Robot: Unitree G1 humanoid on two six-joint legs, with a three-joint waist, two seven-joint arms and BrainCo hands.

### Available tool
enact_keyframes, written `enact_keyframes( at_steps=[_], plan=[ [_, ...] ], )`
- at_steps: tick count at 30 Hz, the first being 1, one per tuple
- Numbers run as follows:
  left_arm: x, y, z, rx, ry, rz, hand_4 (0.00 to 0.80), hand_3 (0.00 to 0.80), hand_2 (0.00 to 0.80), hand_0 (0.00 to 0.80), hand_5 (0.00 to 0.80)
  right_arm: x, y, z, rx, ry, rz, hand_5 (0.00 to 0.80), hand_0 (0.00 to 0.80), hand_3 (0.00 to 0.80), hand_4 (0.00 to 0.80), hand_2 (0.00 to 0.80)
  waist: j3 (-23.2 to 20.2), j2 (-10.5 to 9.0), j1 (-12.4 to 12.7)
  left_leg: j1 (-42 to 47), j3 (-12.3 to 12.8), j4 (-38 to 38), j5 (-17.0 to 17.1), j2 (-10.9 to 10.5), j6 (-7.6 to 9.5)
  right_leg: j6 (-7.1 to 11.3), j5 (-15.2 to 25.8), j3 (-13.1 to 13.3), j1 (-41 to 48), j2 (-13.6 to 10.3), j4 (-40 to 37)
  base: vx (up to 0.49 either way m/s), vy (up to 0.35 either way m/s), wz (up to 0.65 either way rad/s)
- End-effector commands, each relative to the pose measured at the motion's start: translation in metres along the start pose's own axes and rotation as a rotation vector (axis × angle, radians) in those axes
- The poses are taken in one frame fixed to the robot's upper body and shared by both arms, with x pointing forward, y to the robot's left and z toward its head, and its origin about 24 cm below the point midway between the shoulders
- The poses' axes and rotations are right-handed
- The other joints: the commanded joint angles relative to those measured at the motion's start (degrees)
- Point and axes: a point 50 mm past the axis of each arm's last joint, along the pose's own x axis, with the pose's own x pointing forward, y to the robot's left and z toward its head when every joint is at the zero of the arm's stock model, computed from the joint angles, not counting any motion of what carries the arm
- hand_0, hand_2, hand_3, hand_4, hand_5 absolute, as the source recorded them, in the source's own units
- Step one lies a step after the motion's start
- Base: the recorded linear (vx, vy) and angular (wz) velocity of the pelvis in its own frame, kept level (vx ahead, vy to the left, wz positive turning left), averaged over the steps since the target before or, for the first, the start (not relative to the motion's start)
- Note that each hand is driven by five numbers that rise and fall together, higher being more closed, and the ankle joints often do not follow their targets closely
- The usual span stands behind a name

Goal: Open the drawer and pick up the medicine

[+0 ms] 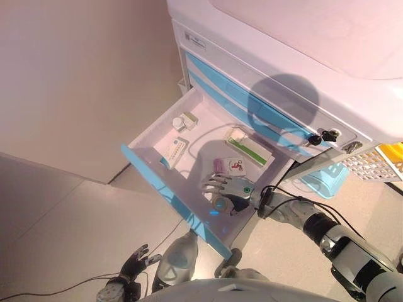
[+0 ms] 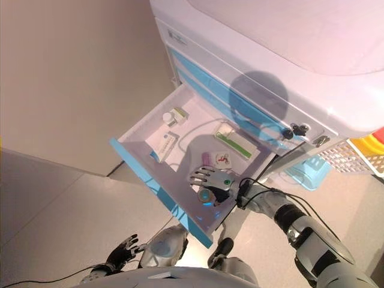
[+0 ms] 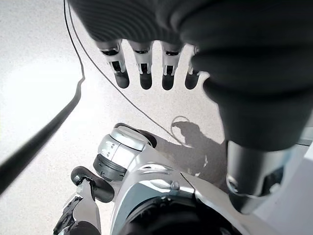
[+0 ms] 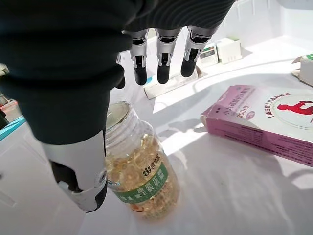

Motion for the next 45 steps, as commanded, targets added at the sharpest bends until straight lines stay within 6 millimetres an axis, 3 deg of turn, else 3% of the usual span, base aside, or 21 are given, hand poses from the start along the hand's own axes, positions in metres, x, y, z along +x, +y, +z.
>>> enact_keyframes(
  at_steps=[1, 8, 9, 10, 11, 12, 37, 42, 45],
  plan=[
    [-0.001, 0.004, 0.004, 0.051, -0.020, -0.016, 0.000, 0.000, 0.000, 0.000, 0.000, 0.011, -0.006, 0.018, 0.026, -0.076, -0.055, 0.000, 0.000, 0.000, 0.000, 0.000, -0.7, -0.68, 0.9, -0.9, -0.5, 1.2, -5.1, -4.3, 2.99, 2.83, 3.0, 4.2, -4.1, -3.8, 3.1, 0.000, 0.000, 0.00],
    [-0.001, 0.004, 0.005, 0.053, -0.022, -0.021, 0.000, 0.000, 0.000, 0.000, 0.000, 0.011, -0.006, 0.016, 0.025, -0.062, -0.056, 0.000, 0.000, 0.000, 0.000, 0.000, -0.7, -0.62, 0.9, -1.0, -0.5, 1.3, -5.1, -4.3, 3.06, 2.99, 3.1, 4.3, -4.2, -3.9, 3.2, 0.000, 0.000, 0.00],
    [-0.001, 0.004, 0.005, 0.054, -0.021, -0.021, 0.000, 0.000, 0.000, 0.000, 0.000, 0.010, -0.005, 0.017, 0.024, -0.061, -0.053, 0.254, 0.254, 0.254, 0.254, 0.254, -0.7, -0.63, 0.9, -1.0, -0.5, 1.3, -5.1, -4.3, 3.05, 3.01, 3.1, 4.3, -4.2, -3.9, 3.2, 0.000, 0.000, 0.00],
    [-0.001, 0.004, 0.005, 0.053, -0.021, -0.021, 0.000, 0.000, 0.000, 0.000, 0.000, 0.010, -0.005, 0.017, 0.024, -0.061, -0.049, 0.565, 0.565, 0.565, 0.565, 0.565, -0.7, -0.65, 0.9, -1.0, -0.5, 1.3, -5.1, -4.3, 3.06, 3.04, 3.1, 4.3, -4.2, -3.9, 3.2, 0.000, 0.000, 0.00],
    [-0.001, 0.004, 0.005, 0.053, -0.022, -0.020, 0.000, 0.000, 0.000, 0.000, 0.000, 0.010, -0.003, 0.017, 0.022, -0.062, -0.046, 0.643, 0.643, 0.643, 0.643, 0.643, -0.7, -0.66, 0.8, -1.0, -0.5, 1.4, -5.1, -4.3, 3.08, 3.03, 3.1, 4.3, -4.2, -3.9, 3.2, 0.000, 0.000, 0.00],
    [-0.001, 0.004, 0.005, 0.053, -0.022, -0.020, 0.000, 0.000, 0.000, 0.000, 0.000, 0.009, -0.002, 0.017, 0.024, -0.063, -0.043, 0.800, 0.800, 0.800, 0.800, 0.800, -0.7, -0.68, 0.9, -1.1, -0.5, 1.4, -5.1, -4.3, 3.08, 3.04, 3.1, 4.3, -4.2, -3.9, 3.2, 0.000, 0.000, 0.00],
    [0.000, 0.006, 0.007, 0.064, -0.018, -0.018, 0.000, 0.000, 0.000, 0.000, 0.000, 0.009, 0.000, 0.014, 0.037, -0.038, -0.024, 0.800, 0.800, 0.800, 0.800, 0.800, -0.5, -1.72, 0.8, -0.8, -0.3, 1.3, -5.3, -4.3, 3.35, 3.24, 3.3, 5.0, -4.2, -3.7, 3.4, 0.000, 0.000, 0.00],
    [0.000, 0.009, 0.008, 0.061, -0.015, -0.003, 0.000, 0.000, 0.000, 0.000, 0.000, 0.008, -0.019, 0.014, 0.061, -0.058, -0.100, 0.800, 0.800, 0.800, 0.800, 0.800, -1.2, -2.53, 0.0, -0.4, 0.0, 0.8, -5.1, -4.1, 3.36, 3.50, 3.8, 5.4, -4.1, -3.4, 2.9, 0.000, 0.000, 0.00],
    [-0.001, 0.013, 0.006, 0.045, -0.006, 0.023, 0.000, 0.000, 0.000, 0.000, 0.000, 0.004, -0.051, 0.015, 0.125, -0.084, -0.180, 0.800, 0.800, 0.800, 0.800, 0.800, -2.0, -3.45, -1.1, 0.1, 0.8, 0.5, -5.2, -3.7, 3.28, 3.70, 4.1, 6.0, -3.9, -3.2, 2.7, 0.008, -0.008, -0.04]
  ],
)
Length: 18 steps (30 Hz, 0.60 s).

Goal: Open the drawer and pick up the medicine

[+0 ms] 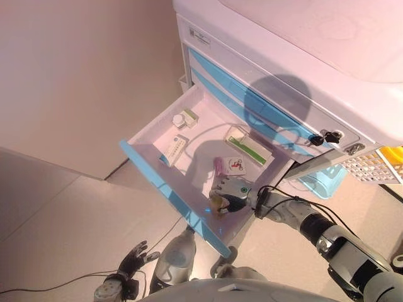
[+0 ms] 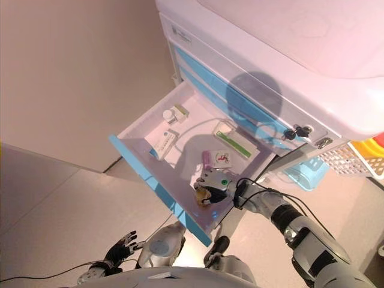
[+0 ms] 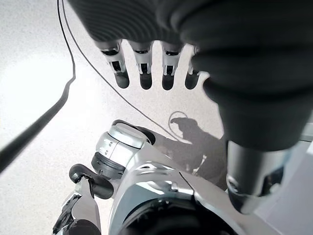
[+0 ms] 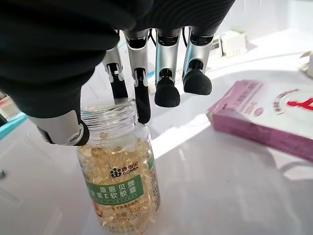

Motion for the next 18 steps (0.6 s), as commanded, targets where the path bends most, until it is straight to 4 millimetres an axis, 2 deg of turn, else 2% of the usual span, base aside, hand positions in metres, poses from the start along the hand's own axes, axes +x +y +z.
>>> enact_keyframes(
  at_steps=[1, 6, 12, 15, 18],
  plan=[
    [-0.003, 0.007, -0.005, 0.002, 0.031, 0.028, 0.000, 0.000, 0.000, 0.000, 0.000, -0.001, -0.056, 0.016, 0.158, -0.097, -0.202, 0.800, 0.800, 0.800, 0.800, 0.800, -3.0, -1.55, -1.1, 0.7, 1.8, -0.1, -5.6, -3.4, 3.17, 3.72, 4.0, 6.2, -3.8, -3.0, 2.5, 0.009, 0.000, -0.13],
    [-0.006, 0.010, -0.011, -0.028, 0.052, 0.063, 0.000, 0.000, 0.000, 0.000, 0.000, -0.024, -0.116, 0.015, 0.349, -0.149, -0.335, 0.800, 0.800, 0.800, 0.800, 0.800, -4.8, -2.32, -3.4, 1.8, 3.5, -0.7, -5.6, -2.7, 3.46, 3.99, 4.5, 7.9, -3.7, -2.5, 2.1, 0.015, 0.006, -0.21],
    [-0.007, 0.012, -0.015, -0.055, 0.074, 0.084, 0.000, 0.000, 0.000, 0.000, 0.000, -0.048, -0.180, -0.007, 0.783, -0.226, -0.560, 0.800, 0.800, 0.800, 0.800, 0.800, -6.9, -2.46, -5.7, 3.5, 5.9, -1.0, -6.3, -2.0, 3.56, 3.69, 4.5, 10.3, -3.2, -2.0, 1.8, 0.019, 0.027, -0.25],
    [-0.006, 0.012, -0.014, -0.058, 0.081, 0.082, 0.000, 0.000, 0.000, 0.000, 0.000, -0.053, -0.209, -0.013, 0.837, -0.268, -0.694, 0.800, 0.800, 0.800, 0.800, 0.800, -7.9, -2.32, -6.2, 4.2, 6.7, -1.0, -6.7, -1.9, 3.54, 3.43, 4.3, 11.2, -2.8, -1.8, 1.7, 0.024, 0.036, -0.18],
    [-0.006, 0.014, -0.014, -0.057, 0.091, 0.081, 0.000, 0.000, 0.000, 0.000, 0.000, -0.066, -0.239, -0.019, 0.794, -0.288, -0.822, 0.800, 0.800, 0.800, 0.800, 0.800, -8.6, -2.23, -6.2, 4.9, 7.2, -1.0, -6.9, -1.9, 3.50, 3.31, 4.2, 11.5, -2.4, -1.8, 1.7, 0.021, 0.029, -0.10]
  ],
)
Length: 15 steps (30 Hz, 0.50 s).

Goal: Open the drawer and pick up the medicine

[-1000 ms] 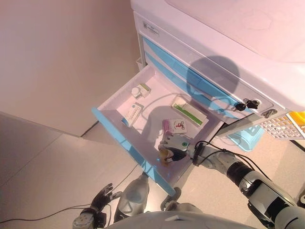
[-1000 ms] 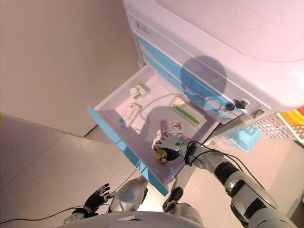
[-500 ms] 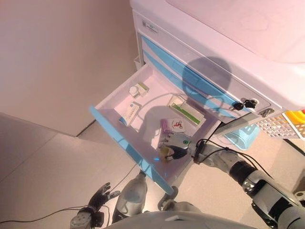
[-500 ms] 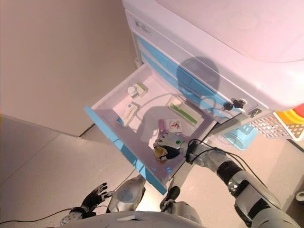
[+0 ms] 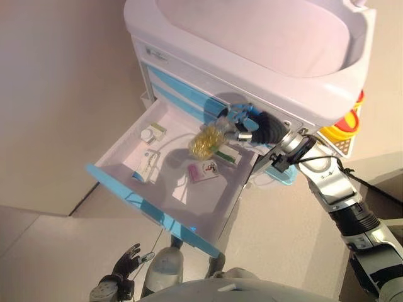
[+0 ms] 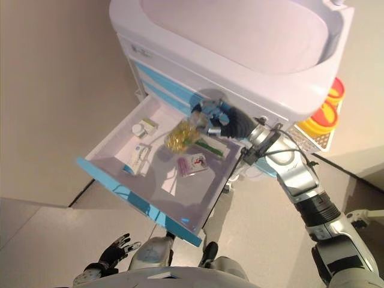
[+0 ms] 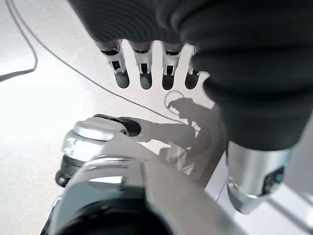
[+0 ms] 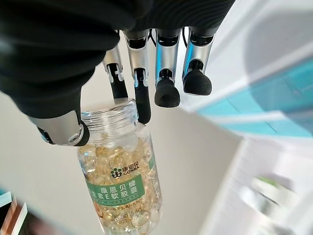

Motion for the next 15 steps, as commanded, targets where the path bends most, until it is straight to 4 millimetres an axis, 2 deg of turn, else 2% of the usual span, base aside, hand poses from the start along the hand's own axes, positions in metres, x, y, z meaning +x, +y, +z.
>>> enact_keyframes(
  at_steps=[1, 4, 6, 11, 15],
  plan=[
    [-0.004, 0.007, -0.009, -0.026, 0.039, 0.027, 0.000, 0.000, 0.000, 0.000, 0.000, 0.015, -0.022, 0.041, 0.018, -0.211, -0.110, 0.800, 0.800, 0.800, 0.800, 0.800, -4.1, 0.61, 0.3, 1.3, 0.5, -0.4, -6.1, -2.0, 2.33, 2.61, 2.4, 3.1, -3.1, -1.7, 1.7, 0.000, 0.000, 0.00],
    [-0.004, 0.009, -0.009, -0.010, 0.059, 0.024, 0.000, 0.000, 0.000, 0.000, 0.000, 0.019, -0.053, 0.057, -0.037, -0.236, -0.260, 0.800, 0.800, 0.800, 0.800, 0.800, -4.7, 0.48, 0.6, 1.8, 0.8, -0.4, -6.3, -2.1, 2.26, 2.48, 2.3, 2.9, -2.5, -1.7, 1.6, 0.000, 0.000, 0.00],
    [-0.005, 0.010, -0.011, -0.002, 0.071, 0.024, 0.000, 0.000, 0.000, 0.000, 0.000, 0.021, -0.071, 0.059, -0.078, -0.215, -0.338, 0.800, 0.800, 0.800, 0.800, 0.800, -5.0, 0.32, 0.9, 2.2, 0.8, -0.4, -6.5, -2.1, 2.18, 2.44, 2.2, 2.8, -2.1, -1.8, 1.5, 0.000, 0.000, 0.00],
    [-0.005, 0.014, -0.011, 0.028, 0.100, 0.028, 0.000, 0.000, 0.000, 0.000, 0.000, 0.023, -0.127, 0.067, -0.233, -0.094, -0.552, 0.800, 0.800, 0.800, 0.800, 0.800, -5.7, -0.42, 2.1, 2.9, 0.6, -0.5, -6.6, -1.9, 1.79, 2.26, 1.9, 1.9, -1.0, -1.8, 1.0, 0.013, 0.000, 0.05],
    [-0.005, 0.019, -0.009, 0.053, 0.118, 0.033, 0.000, 0.000, 0.000, 0.000, 0.000, 0.016, -0.172, 0.073, -0.320, 0.024, -0.709, 0.800, 0.800, 0.800, 0.800, 0.800, -6.0, -1.08, 3.0, 3.1, 0.2, -0.7, -6.5, -1.8, 1.36, 2.15, 1.7, 1.0, -0.3, -1.8, 0.7, 0.012, -0.008, 0.10]
  ],
)
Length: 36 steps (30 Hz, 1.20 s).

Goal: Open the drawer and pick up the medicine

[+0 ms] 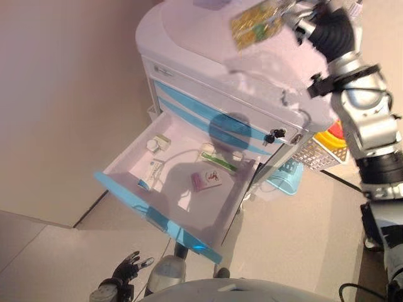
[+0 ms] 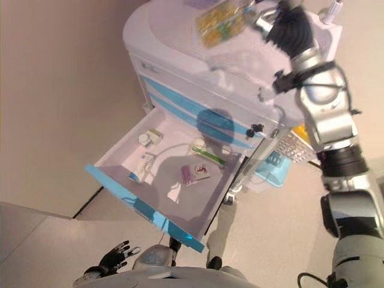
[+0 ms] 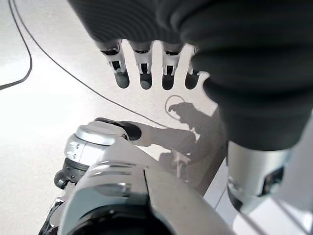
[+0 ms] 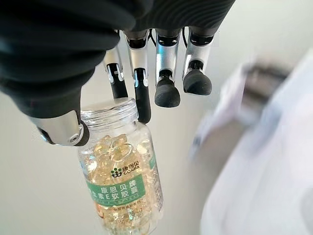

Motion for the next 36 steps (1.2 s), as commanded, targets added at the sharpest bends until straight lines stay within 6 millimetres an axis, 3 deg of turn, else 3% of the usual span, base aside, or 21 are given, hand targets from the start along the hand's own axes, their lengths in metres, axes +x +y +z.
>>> enact_keyframes(
  at_steps=[1, 6, 12, 14, 16, 22, 36],
  plan=[
    [-0.004, 0.019, 0.003, 0.072, 0.023, 0.037, 0.000, 0.000, 0.000, 0.000, 0.000, 0.017, -0.037, 0.016, -0.088, -0.012, -0.158, 0.800, 0.800, 0.800, 0.800, 0.800, -3.8, -1.63, 1.6, 1.4, 0.6, -0.5, -6.6, -1.8, 1.23, 2.11, 1.7, 1.1, -2.9, -1.9, 1.7, 0.000, -0.009, 0.14],
    [-0.004, 0.024, 0.006, 0.081, 0.027, 0.042, 0.000, 0.000, 0.000, 0.000, 0.000, 0.026, -0.077, 0.010, -0.262, 0.109, -0.258, 0.800, 0.800, 0.800, 0.800, 0.800, -3.8, -2.11, 2.5, 1.3, 0.0, -0.6, -6.6, -1.9, 1.02, 1.90, 1.6, 0.2, -2.5, -1.9, 1.5, -0.001, -0.001, 0.09],
    [-0.005, 0.026, 0.007, 0.081, 0.027, 0.042, 0.000, 0.000, 0.000, 0.000, 0.000, 0.027, -0.094, 0.003, -0.434, 0.217, -0.246, 0.800, 0.800, 0.800, 0.800, 0.800, -3.8, -2.27, 3.1, 1.2, -0.7, -0.5, -6.5, -2.0, 0.90, 1.71, 1.4, -0.5, -2.2, -2.0, 1.4, 0.003, 0.004, 0.08],
    [-0.005, 0.026, 0.007, 0.081, 0.027, 0.041, 0.000, 0.000, 0.000, 0.000, 0.000, 0.028, -0.094, 0.004, -0.434, 0.216, -0.245, 0.800, 0.800, 0.800, 0.800, 0.800, -3.8, -2.21, 3.1, 1.2, -0.7, -0.5, -6.5, -2.0, 0.90, 1.71, 1.4, -0.5, -2.2, -2.0, 1.4, 0.000, 0.000, 0.00],
    [-0.006, 0.027, 0.008, 0.083, 0.025, 0.041, 0.000, 0.000, 0.000, 0.000, 0.000, 0.028, -0.098, 0.001, -0.618, 0.275, -0.148, 0.800, 0.800, 0.800, 0.800, 0.800, -3.7, -2.46, 3.5, 1.0, -1.1, -0.4, -6.4, -2.2, 0.89, 1.69, 1.4, -0.9, -2.2, -2.1, 1.4, 0.008, 0.011, 0.05],
    [-0.007, 0.031, 0.010, 0.084, 0.016, 0.045, 0.000, 0.000, 0.000, 0.000, 0.000, 0.028, -0.101, -0.002, -0.823, 0.361, 0.036, 0.800, 0.800, 0.800, 0.800, 0.800, -3.5, -2.84, 3.7, 0.8, -1.5, -0.4, -6.2, -2.3, 0.90, 1.71, 1.6, -1.2, -2.3, -2.1, 1.3, 0.000, -0.005, 0.09],
    [-0.009, 0.033, 0.010, 0.090, 0.005, 0.040, 0.000, 0.000, 0.000, 0.000, 0.000, 0.019, -0.094, -0.021, -0.956, 0.482, 0.312, 0.800, 0.800, 0.800, 0.800, 0.800, -2.6, -2.84, 4.2, 0.5, -1.9, -0.5, -5.8, -2.5, 0.93, 1.89, 1.9, -1.4, -2.4, -2.3, 1.4, -0.001, -0.001, 0.01]
  ],
)
